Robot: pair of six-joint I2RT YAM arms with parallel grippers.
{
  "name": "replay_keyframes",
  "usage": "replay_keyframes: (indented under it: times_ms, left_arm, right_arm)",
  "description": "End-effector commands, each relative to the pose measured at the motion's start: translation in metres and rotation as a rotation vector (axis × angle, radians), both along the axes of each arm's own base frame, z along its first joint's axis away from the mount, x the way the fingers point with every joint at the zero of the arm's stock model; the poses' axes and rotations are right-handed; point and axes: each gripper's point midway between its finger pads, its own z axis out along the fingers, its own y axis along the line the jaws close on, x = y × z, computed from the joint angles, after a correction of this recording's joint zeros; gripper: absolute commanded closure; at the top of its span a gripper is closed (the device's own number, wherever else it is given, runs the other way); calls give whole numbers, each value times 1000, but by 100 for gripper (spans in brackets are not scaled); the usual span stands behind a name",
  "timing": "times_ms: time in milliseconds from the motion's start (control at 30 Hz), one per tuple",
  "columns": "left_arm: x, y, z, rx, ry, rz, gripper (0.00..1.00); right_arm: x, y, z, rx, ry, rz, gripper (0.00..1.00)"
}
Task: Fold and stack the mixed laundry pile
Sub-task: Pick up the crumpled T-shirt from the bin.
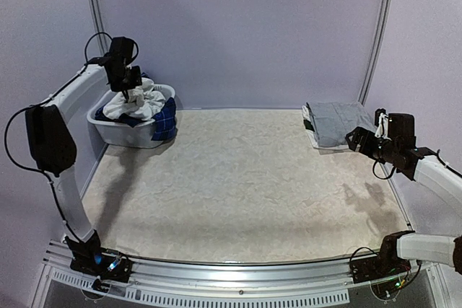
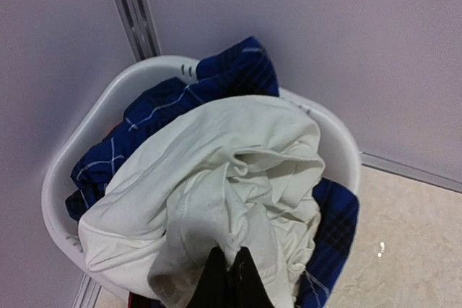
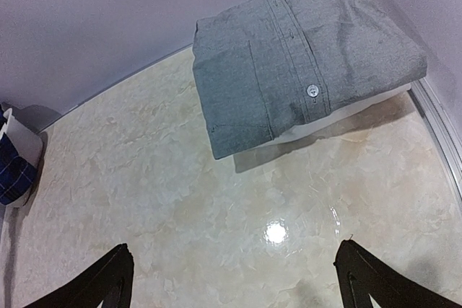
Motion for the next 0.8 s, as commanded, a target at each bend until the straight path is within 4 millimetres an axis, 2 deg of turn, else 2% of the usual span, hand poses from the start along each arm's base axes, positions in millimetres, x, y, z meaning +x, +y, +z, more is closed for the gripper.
replay_keyframes:
  times_ms: [0, 167, 367, 600, 767]
  left_arm:
    - [-18, -24, 57, 20, -121, -60, 100]
    - [-33, -59, 87, 24, -179, -161, 100]
    - [-58, -114, 122, 14, -251, -334, 100]
    - [-100, -173, 161, -6, -336, -524, 100]
    - [-139, -216, 190, -63, -381, -706, 100]
  right_arm:
    - [-1, 3, -2, 0, 7, 19, 1]
    - [-1, 4, -1, 2, 4, 23, 1]
    - [-2, 5, 1, 6, -2, 27, 1]
    - [-4, 6, 6, 15, -16, 34, 1]
    - [-6, 6, 8, 16, -23, 35, 1]
